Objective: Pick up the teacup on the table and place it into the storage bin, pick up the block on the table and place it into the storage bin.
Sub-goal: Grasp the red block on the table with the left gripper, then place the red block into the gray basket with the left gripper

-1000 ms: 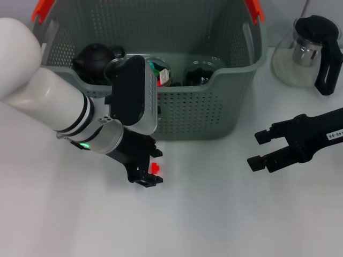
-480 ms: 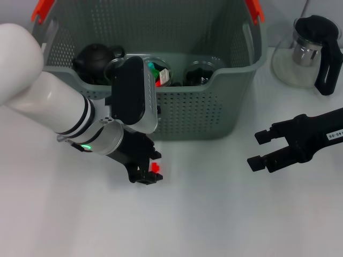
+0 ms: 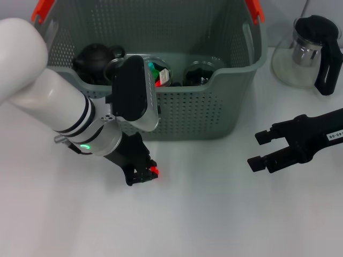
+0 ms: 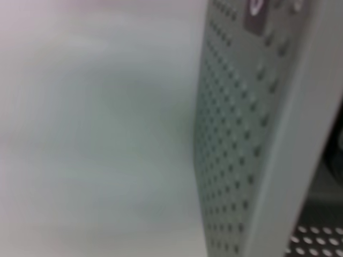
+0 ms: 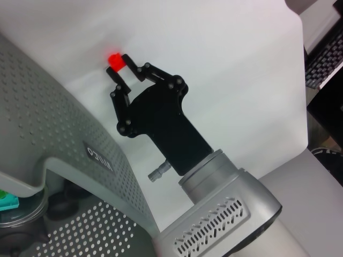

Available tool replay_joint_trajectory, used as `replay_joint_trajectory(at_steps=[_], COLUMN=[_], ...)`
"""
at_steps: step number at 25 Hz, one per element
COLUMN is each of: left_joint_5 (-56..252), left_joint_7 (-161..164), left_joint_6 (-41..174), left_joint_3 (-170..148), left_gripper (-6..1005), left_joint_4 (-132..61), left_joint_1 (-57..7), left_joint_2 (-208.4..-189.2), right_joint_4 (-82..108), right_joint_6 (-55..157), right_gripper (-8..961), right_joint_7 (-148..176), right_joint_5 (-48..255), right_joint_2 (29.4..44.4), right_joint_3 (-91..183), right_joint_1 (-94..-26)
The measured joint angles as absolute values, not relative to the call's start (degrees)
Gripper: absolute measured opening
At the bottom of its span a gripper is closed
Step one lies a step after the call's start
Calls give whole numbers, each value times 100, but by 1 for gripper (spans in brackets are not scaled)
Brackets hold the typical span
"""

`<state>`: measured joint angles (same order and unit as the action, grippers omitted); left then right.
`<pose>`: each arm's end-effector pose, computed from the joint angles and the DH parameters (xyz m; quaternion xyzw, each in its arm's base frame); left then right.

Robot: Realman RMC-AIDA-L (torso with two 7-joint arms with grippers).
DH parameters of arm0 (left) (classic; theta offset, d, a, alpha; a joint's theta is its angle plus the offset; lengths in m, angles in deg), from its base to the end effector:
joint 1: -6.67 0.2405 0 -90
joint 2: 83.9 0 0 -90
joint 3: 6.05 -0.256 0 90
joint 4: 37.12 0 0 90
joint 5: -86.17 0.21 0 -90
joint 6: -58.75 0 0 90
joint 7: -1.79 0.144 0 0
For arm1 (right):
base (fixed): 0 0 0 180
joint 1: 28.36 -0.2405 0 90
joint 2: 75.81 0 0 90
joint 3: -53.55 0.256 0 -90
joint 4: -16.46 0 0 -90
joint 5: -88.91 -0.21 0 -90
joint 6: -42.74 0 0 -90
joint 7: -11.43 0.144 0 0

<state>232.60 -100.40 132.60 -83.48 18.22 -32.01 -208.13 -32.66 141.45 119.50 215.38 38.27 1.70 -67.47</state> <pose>-0.2029 0.3590 -0.0733 -0.9814 -0.0346 0.1723 0.0774 0.2147 0.3538 0.0265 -0.9623 0.2656 0.0593 0.0018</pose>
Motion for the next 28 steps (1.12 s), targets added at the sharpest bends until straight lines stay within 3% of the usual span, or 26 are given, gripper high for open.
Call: replay_joint_trajectory(at_steps=[4,11,16,22,28], left_joint_5=[23248,22951,22115,20463,20151], left_joint_7=[-10043,-10117,-10199,-10840,-11584], left_joint_6=[13317,13830,15343,16903,15370], left_joint_3=[-8361,-8193,-7150,-4779,-4490], left_gripper=[192,191,191,190,192], left_joint_4=[1885,2675,3268,3353,3264], left_joint_1=[-3160,-2890,-2853,-3353,-3533], left_joint_2=[-20824,-20840,-20804,-20587,-20358], right_joint_4=[-3267,-3275,-3284,-3276,-3268], right_joint_6=[14145,14165,14194,14203,14201], right_gripper=[946,946,946,946,946], right_joint_7=[11928,11919,11919,11857,11777], right_joint_5=[21538,21527,21527,21530,21530], right_joint_2=[3827,3821,3805,3800,3805], right_joint_3=[170,170,170,169,152], right_joint_1=[-6744,-6718,-6702,-6697,-6725])
